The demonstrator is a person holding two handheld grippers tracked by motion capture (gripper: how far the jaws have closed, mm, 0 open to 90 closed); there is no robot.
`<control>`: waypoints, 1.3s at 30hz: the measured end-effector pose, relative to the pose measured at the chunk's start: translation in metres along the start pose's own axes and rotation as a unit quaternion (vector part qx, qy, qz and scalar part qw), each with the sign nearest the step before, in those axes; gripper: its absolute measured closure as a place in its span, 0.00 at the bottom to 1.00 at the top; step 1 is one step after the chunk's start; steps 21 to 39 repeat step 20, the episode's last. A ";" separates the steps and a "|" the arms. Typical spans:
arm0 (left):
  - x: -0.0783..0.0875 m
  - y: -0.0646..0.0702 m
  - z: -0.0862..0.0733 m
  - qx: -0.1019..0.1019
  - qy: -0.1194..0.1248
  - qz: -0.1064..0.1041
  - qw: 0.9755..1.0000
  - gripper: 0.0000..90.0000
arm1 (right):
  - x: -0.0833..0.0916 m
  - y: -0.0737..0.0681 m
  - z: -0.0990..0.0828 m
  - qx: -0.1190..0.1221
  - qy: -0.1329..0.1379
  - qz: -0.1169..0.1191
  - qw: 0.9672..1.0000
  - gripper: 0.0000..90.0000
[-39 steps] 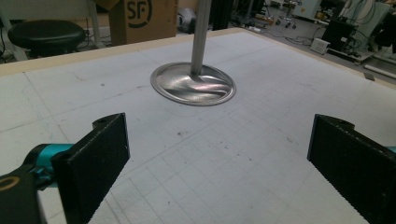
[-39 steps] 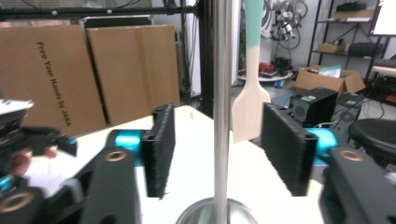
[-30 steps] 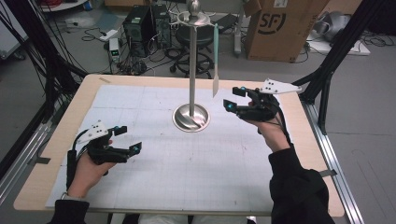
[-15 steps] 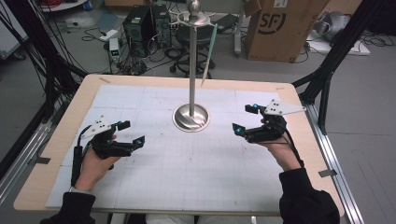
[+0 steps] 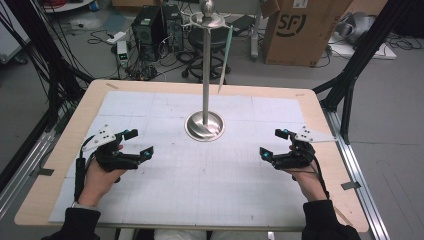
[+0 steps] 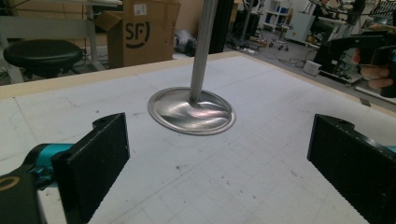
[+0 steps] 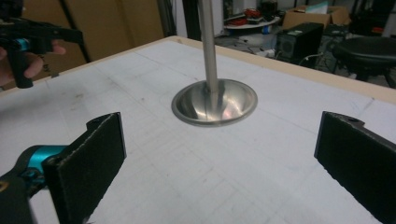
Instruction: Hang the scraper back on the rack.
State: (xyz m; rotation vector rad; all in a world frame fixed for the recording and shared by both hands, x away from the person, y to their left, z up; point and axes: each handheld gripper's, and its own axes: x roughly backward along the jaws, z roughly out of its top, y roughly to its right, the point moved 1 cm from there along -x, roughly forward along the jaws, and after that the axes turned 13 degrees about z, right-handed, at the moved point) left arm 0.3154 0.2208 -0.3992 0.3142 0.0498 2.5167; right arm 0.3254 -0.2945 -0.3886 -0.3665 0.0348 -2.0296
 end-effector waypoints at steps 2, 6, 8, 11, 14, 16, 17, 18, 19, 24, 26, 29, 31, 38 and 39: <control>0.000 0.000 0.000 0.001 0.002 -0.003 1.000 0.07 | 0.004 0.001 -0.007 0.001 0.006 0.002 1.000 0.01; 0.000 0.001 0.000 -0.006 0.004 -0.004 1.000 0.07 | 0.014 0.005 -0.017 -0.014 0.010 -0.012 1.000 0.01; 0.000 0.001 0.000 -0.007 0.006 -0.008 1.000 0.07 | 0.019 0.005 -0.023 -0.016 0.009 -0.023 1.000 0.01; 0.000 0.000 0.000 -0.007 0.009 -0.014 1.000 0.07 | 0.027 0.005 -0.034 -0.016 0.005 -0.035 0.999 0.01; -0.001 -0.001 -0.001 -0.004 0.006 -0.015 1.000 0.07 | 0.034 0.006 -0.047 -0.023 -0.003 -0.038 0.999 0.01; -0.002 0.000 -0.001 -0.004 0.006 -0.015 1.000 0.07 | 0.035 0.007 -0.053 -0.031 -0.011 -0.046 0.998 0.01; -0.002 0.000 -0.001 -0.005 0.005 -0.015 1.000 0.07 | 0.036 0.008 -0.054 -0.034 -0.008 -0.045 0.998 0.01; -0.002 0.001 -0.001 -0.006 0.002 -0.015 1.000 0.07 | 0.037 0.009 -0.054 -0.034 -0.005 -0.046 0.998 0.01; -0.002 0.001 -0.002 -0.006 0.001 -0.016 1.000 0.07 | 0.038 0.009 -0.054 -0.039 0.003 -0.046 0.998 0.01; -0.002 0.001 -0.002 -0.006 0.000 -0.016 1.000 0.07 | 0.038 0.010 -0.053 -0.037 0.011 -0.045 0.998 0.01; -0.002 0.001 -0.002 -0.006 0.000 -0.016 1.000 0.07 | 0.038 0.010 -0.053 -0.037 0.011 -0.045 0.998 0.01; -0.002 0.001 -0.002 -0.006 0.000 -0.016 1.000 0.07 | 0.038 0.010 -0.053 -0.037 0.011 -0.045 0.998 0.01; -0.002 0.001 -0.002 -0.006 0.000 -0.016 1.000 0.07 | 0.038 0.010 -0.053 -0.037 0.011 -0.045 0.998 0.01; -0.002 0.001 -0.002 -0.006 0.000 -0.016 1.000 0.07 | 0.038 0.010 -0.053 -0.037 0.011 -0.045 0.998 0.01; -0.002 0.001 -0.002 -0.006 0.000 -0.016 1.000 0.07 | 0.038 0.010 -0.053 -0.037 0.011 -0.045 0.998 0.01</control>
